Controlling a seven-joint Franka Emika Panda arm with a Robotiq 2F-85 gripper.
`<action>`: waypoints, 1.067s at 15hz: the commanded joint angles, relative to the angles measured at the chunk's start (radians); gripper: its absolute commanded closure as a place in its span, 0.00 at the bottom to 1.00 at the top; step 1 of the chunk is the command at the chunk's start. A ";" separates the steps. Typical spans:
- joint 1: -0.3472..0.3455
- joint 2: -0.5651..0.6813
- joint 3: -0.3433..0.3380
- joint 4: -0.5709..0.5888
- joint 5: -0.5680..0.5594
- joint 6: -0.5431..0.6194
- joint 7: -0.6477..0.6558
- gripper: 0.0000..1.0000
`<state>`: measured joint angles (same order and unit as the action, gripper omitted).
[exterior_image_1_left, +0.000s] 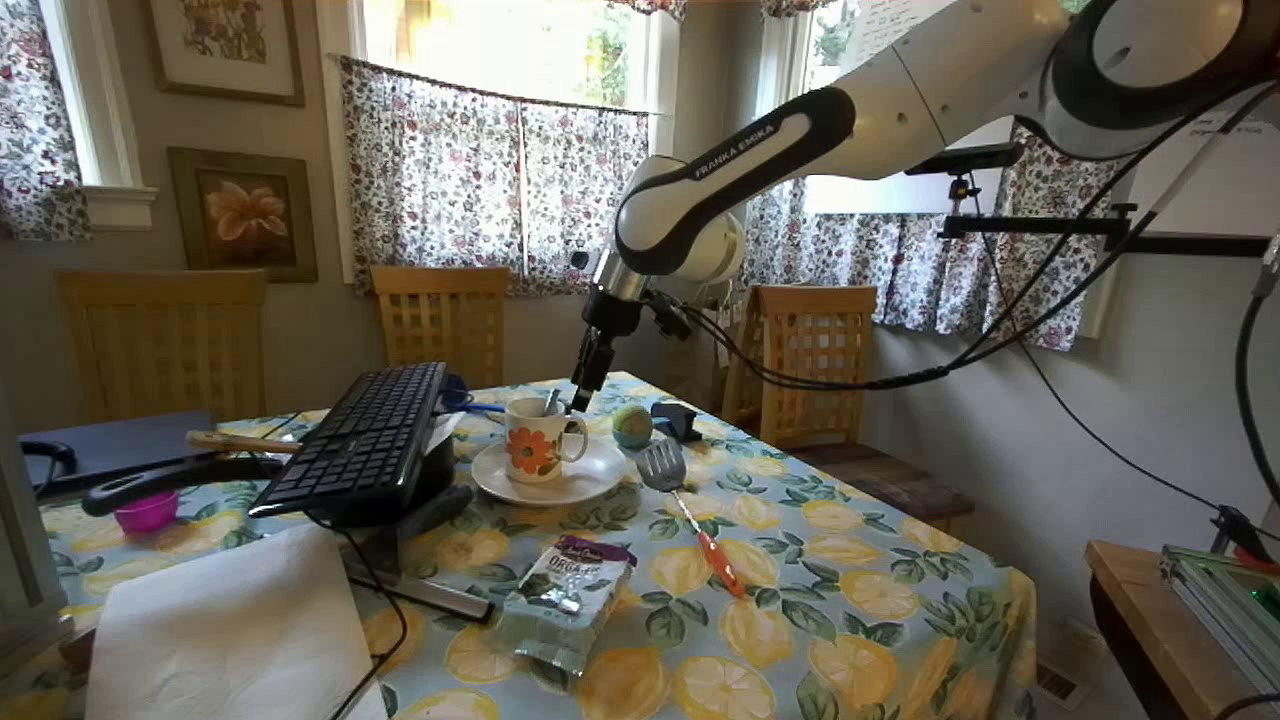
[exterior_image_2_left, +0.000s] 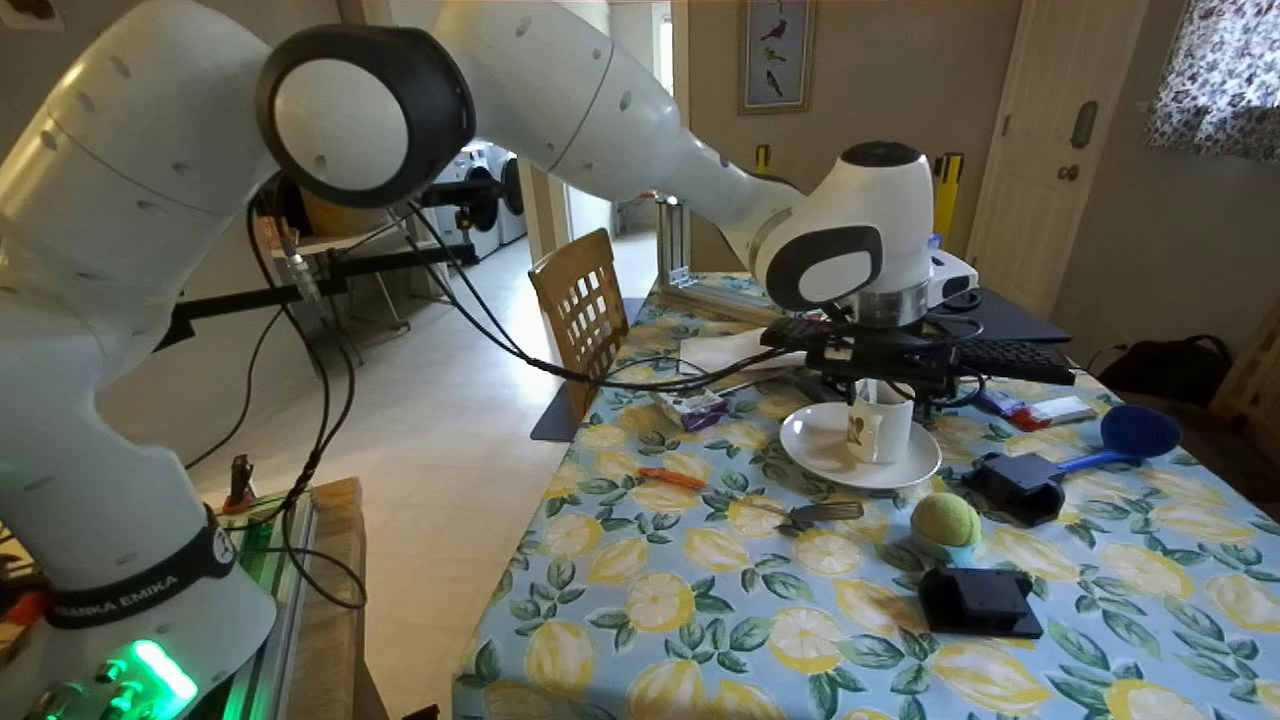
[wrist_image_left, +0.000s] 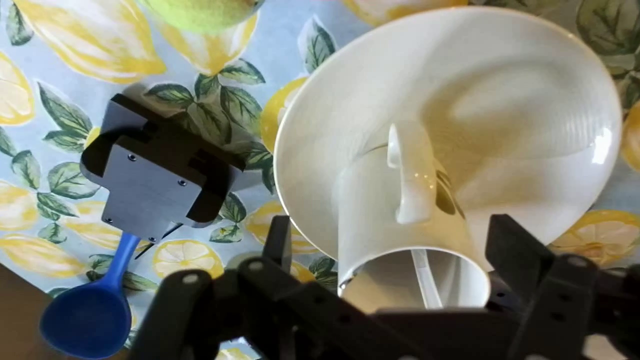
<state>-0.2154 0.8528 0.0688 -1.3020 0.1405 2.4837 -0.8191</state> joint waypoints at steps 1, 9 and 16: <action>-0.005 0.075 0.015 0.103 -0.033 -0.023 0.019 0.00; 0.026 0.150 0.012 0.196 -0.071 -0.110 0.020 0.00; 0.030 0.200 -0.003 0.272 -0.091 -0.156 0.033 0.46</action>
<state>-0.1903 1.0076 0.0716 -1.1102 0.0857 2.3637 -0.8164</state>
